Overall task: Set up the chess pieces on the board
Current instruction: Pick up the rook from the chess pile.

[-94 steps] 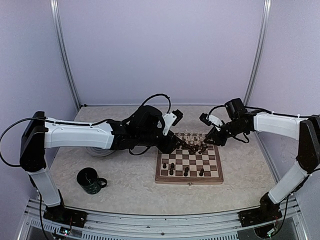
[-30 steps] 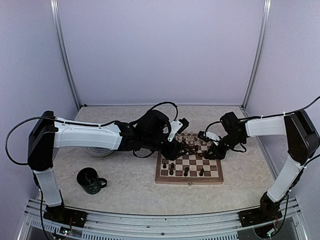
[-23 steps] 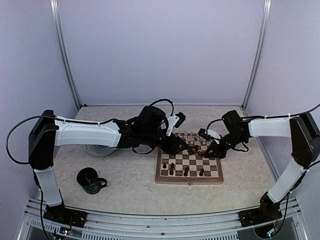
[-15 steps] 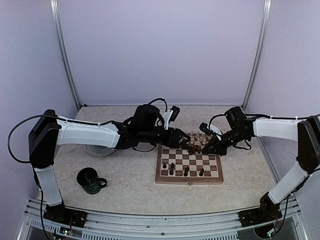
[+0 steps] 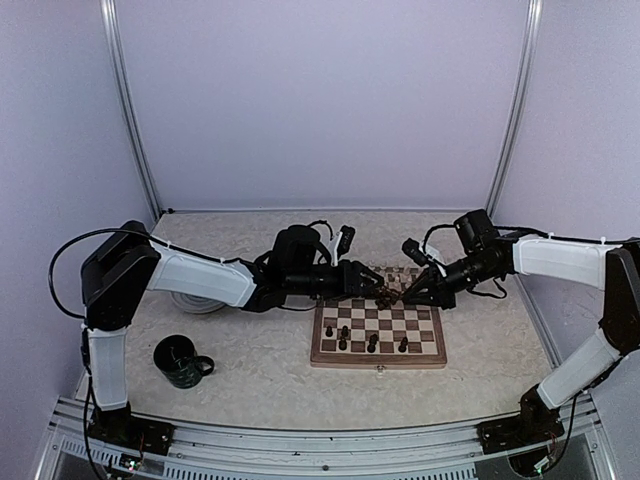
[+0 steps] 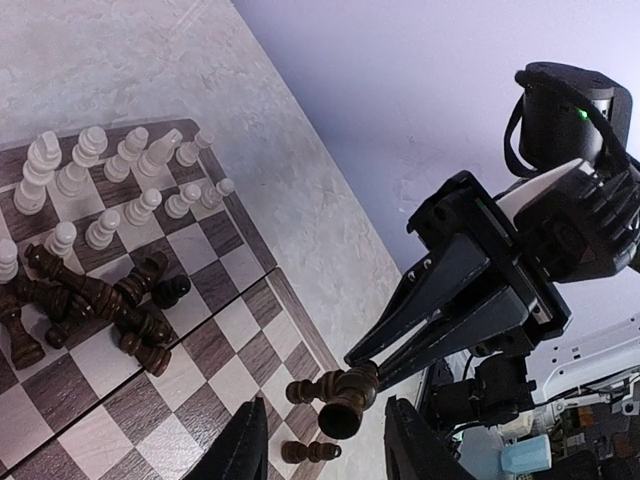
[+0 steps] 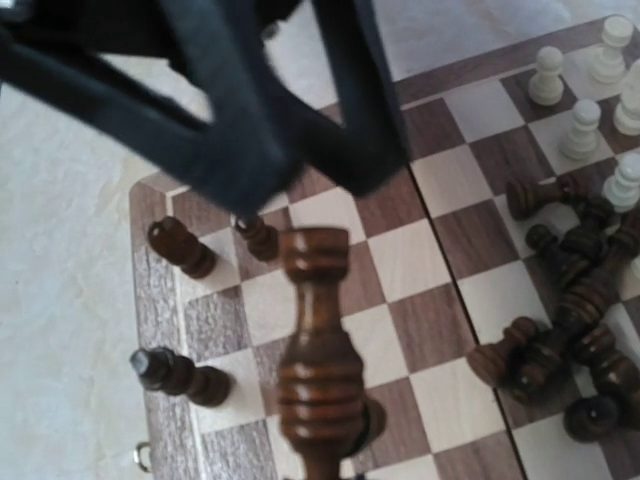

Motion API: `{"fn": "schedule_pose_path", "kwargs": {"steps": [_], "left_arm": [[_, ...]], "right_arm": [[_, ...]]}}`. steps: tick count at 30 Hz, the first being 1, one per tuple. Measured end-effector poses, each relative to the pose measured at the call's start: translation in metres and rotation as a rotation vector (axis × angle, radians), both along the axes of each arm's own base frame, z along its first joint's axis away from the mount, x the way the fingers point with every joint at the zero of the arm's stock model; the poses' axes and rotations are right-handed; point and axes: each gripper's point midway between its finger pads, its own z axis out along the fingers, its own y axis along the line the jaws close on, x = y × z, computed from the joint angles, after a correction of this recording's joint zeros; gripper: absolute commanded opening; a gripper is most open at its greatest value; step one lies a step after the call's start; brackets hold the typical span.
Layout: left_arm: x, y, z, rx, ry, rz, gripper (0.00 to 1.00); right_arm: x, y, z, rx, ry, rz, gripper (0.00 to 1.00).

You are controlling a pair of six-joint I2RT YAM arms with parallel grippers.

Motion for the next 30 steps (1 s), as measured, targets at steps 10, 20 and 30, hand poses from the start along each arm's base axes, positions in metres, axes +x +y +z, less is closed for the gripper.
{"fn": "schedule_pose_path", "kwargs": {"steps": [10, 20, 30], "left_arm": [[-0.007, -0.007, -0.015, -0.027, 0.068, -0.051, 0.31], [-0.010, -0.012, -0.008, -0.053, 0.066, -0.081, 0.15], [-0.010, -0.010, -0.014, -0.026, 0.032, -0.092, 0.02]], "right_arm": [[-0.001, 0.001, 0.001, 0.009, 0.003, 0.007, 0.00], [-0.001, 0.001, -0.004, 0.003, 0.017, 0.006, 0.00], [0.000, 0.001, -0.010, -0.008, 0.031, 0.003, 0.00]]}}
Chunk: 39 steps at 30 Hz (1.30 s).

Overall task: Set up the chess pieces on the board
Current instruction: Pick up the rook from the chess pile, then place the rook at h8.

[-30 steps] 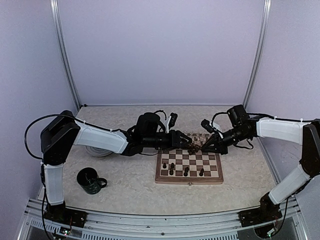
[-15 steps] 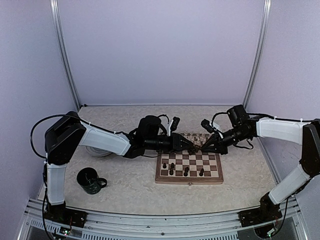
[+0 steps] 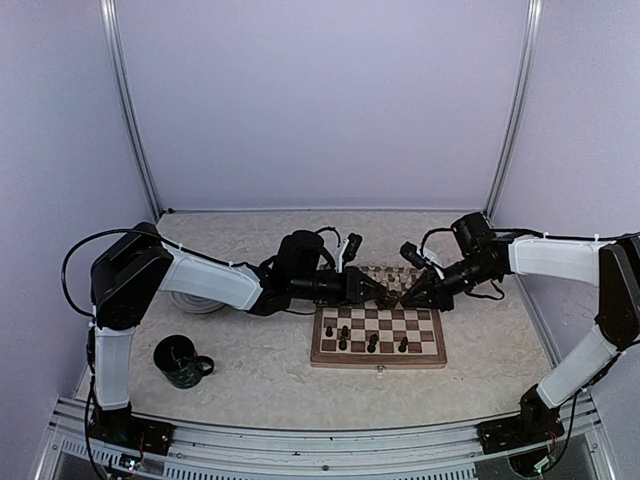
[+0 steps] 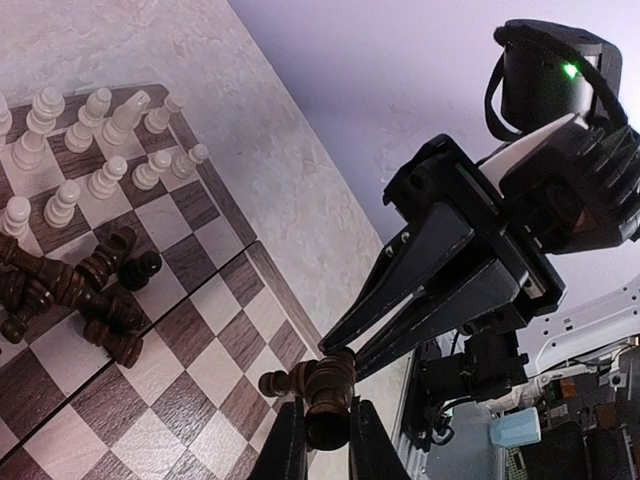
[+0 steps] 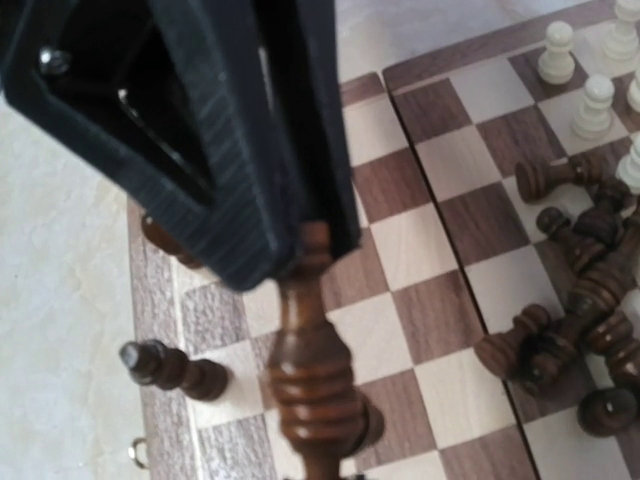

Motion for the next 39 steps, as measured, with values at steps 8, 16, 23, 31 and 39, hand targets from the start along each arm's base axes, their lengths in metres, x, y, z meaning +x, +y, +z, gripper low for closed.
{"fn": "schedule_pose_path", "kwargs": {"steps": [8, 16, 23, 31, 39], "left_arm": [[-0.001, 0.025, 0.003, 0.149, -0.112, 0.042, 0.01], [-0.058, 0.057, 0.041, 0.358, -0.349, 0.018, 0.01], [-0.100, 0.090, -0.007, 0.635, -0.392, -0.027, 0.00], [-0.097, 0.115, -0.051, 0.830, -0.379, -0.005, 0.00], [-0.087, 0.113, -0.069, 0.899, -0.378, 0.011, 0.00]], "right_arm": [[0.004, -0.003, -0.013, -0.039, 0.016, -0.017, 0.00], [0.005, -0.005, -0.018, -0.055, 0.017, -0.024, 0.01], [0.006, -0.005, -0.021, -0.064, 0.022, -0.027, 0.01], [0.006, -0.005, -0.021, -0.065, 0.022, -0.028, 0.02], [0.007, -0.006, -0.022, -0.074, 0.018, -0.031, 0.02]]}}
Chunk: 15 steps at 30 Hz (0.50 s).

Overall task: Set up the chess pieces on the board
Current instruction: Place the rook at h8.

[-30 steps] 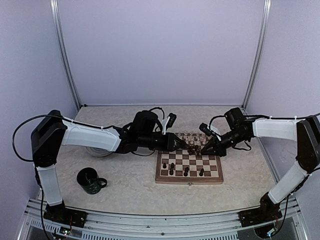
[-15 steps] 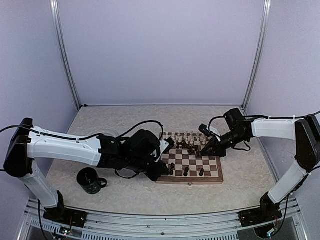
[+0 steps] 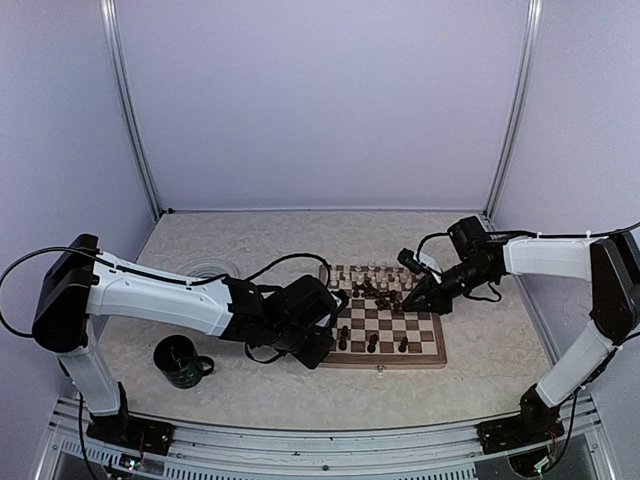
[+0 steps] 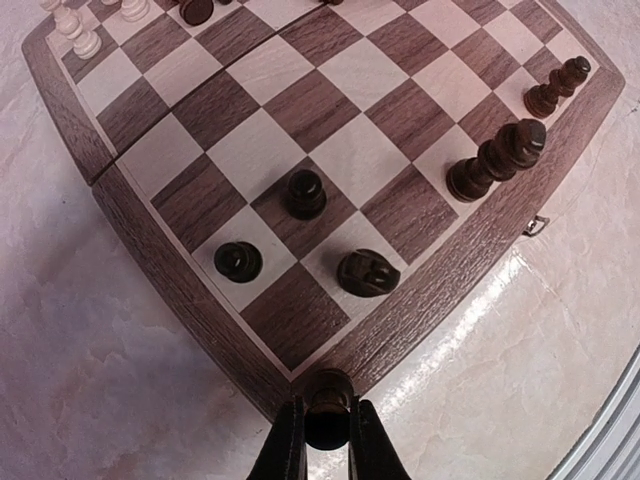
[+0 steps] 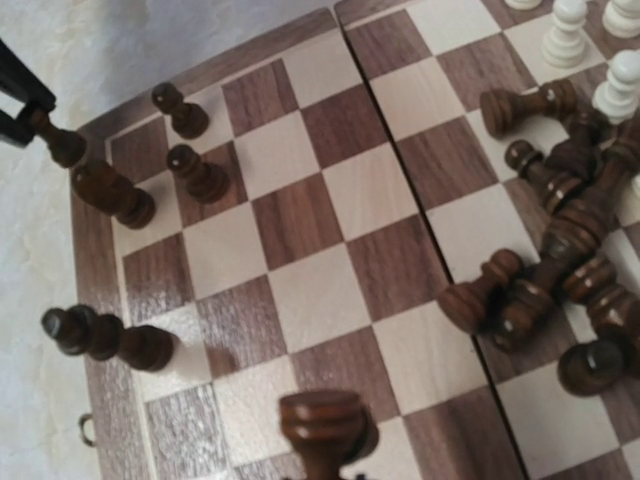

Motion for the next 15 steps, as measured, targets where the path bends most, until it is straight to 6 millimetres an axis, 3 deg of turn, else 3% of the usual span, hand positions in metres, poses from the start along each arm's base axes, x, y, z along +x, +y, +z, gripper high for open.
{"fn": "schedule_pose_path", "kwargs": {"steps": [15], "left_arm": [[0.020, -0.006, -0.003, -0.003, -0.008, 0.035, 0.01]], "right_arm": [[0.000, 0.000, 0.000, -0.003, -0.006, 0.003, 0.04]]}}
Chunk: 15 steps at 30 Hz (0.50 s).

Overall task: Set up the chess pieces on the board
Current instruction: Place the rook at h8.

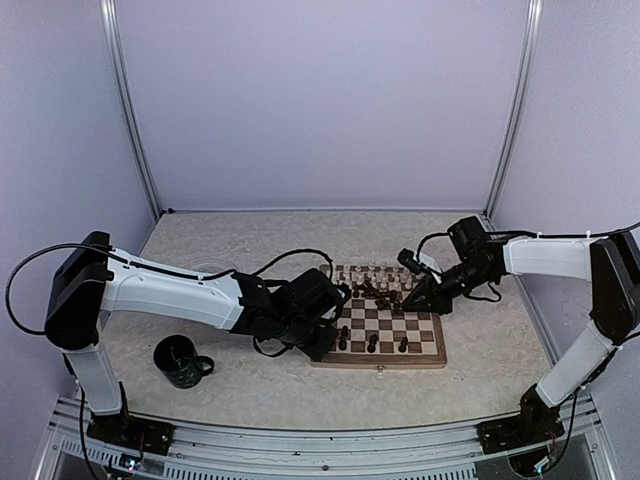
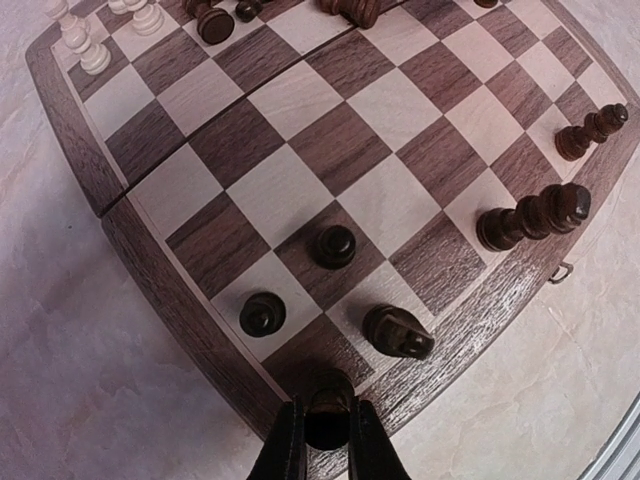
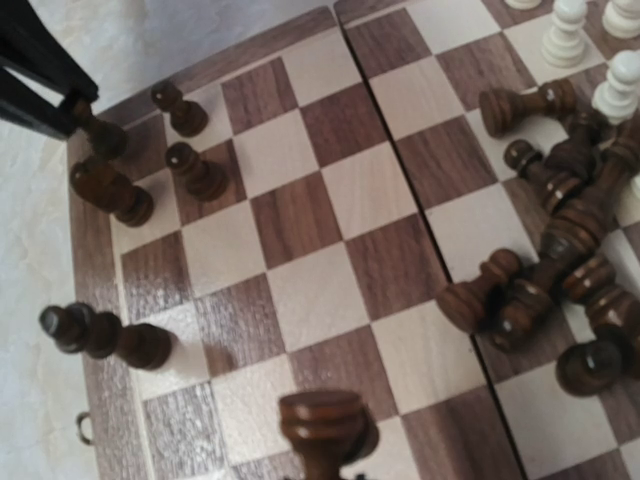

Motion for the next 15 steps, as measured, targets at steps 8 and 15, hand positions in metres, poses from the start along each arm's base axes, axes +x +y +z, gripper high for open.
{"fn": "schedule_pose_path", "kwargs": {"steps": [8, 15], "left_arm": [[0.0016, -0.0035, -0.0067, 0.012, 0.003, -0.002, 0.02], [0.0020, -0.0035, -0.0082, 0.016, 0.003, -0.002, 0.14]], "right_arm": [[-0.0001, 0.0000, -0.0003, -0.001, -0.001, 0.002, 0.04], [-0.0002, -0.0001, -0.0033, -0.004, 0.007, 0.002, 0.05]]}}
